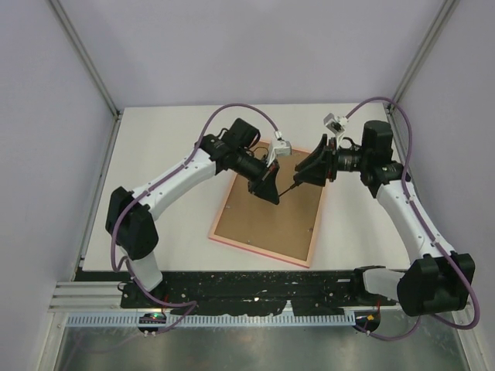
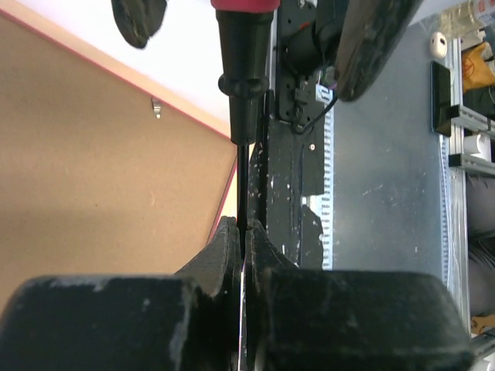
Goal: Take the photo out of the frame
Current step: Adjust the photo frame item on the photo frame, then release the photo frame item from the photo frame.
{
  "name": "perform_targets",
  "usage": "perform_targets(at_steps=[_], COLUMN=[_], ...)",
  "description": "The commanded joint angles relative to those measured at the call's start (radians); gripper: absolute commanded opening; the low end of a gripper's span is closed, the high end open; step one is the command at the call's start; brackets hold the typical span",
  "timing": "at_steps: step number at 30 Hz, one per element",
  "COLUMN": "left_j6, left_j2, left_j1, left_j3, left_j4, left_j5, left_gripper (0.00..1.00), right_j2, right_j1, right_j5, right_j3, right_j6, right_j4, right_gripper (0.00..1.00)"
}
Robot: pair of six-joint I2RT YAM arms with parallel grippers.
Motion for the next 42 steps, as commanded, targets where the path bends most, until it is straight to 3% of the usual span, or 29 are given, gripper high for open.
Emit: perform_targets(at_steps=[1,9,15,21,24,30,31,34,35,38,42], left_j6=[0.108,0.112,0.114,0.103,0.093,0.094,0.094,0.096,0.096,0.111,0.135], left_j2=[-0.015,-0.015,-0.008,-0.012,-0.015,-0.015,-0.014,-0.015,-0.014,-0.023,-0.072], left_j1=[-0.006,-0.012,-0.02,-0.023,-0.023,-0.025,-0.023,-0.023,-0.023,-0.017,0.006], left_j3=[0.025,0.031,0.024,0.015,0.01,0.005,0.007,0.007,0.008,0.021,-0.021], left_j4=[-0.126,-0.128,-0.126,-0.112,-0.097,-0.098,-0.099,-0.097,-0.102,-0.128,-0.132], left_j5=[-0.005,-0.024,-0.027,-0.025,-0.022,-0.025,-0.027,-0.027,-0.034,-0.068,-0.117], left_gripper=[0.0,0.0,0.0,0.0,0.0,0.0,0.0,0.0,0.03,0.28,0.4], right_j2=[0.03,0.053,0.045,0.019,0.004,0.008,0.011,0.01,0.005,-0.039,-0.114], right_j1=[0.003,0.088,0.112,0.112,0.112,0.121,0.121,0.133,0.138,0.148,0.148], right_j5=[-0.029,0.017,-0.009,0.003,0.023,0.009,0.009,0.018,0.04,0.162,0.241], right_j3=[0.073,0.096,0.072,0.027,-0.018,-0.016,-0.016,-0.017,-0.017,-0.032,-0.063], right_j6=[-0.38,-0.583,-0.522,-0.351,-0.25,-0.247,-0.242,-0.253,-0.279,-0.345,-0.488], right_j4=[-0.406,-0.593,-0.529,-0.343,-0.216,-0.224,-0.227,-0.242,-0.259,-0.276,-0.328], right_gripper=[0.56,0.57,0.52,0.47,0.38,0.19,0.08,0.08,0.08,0.08,0.08])
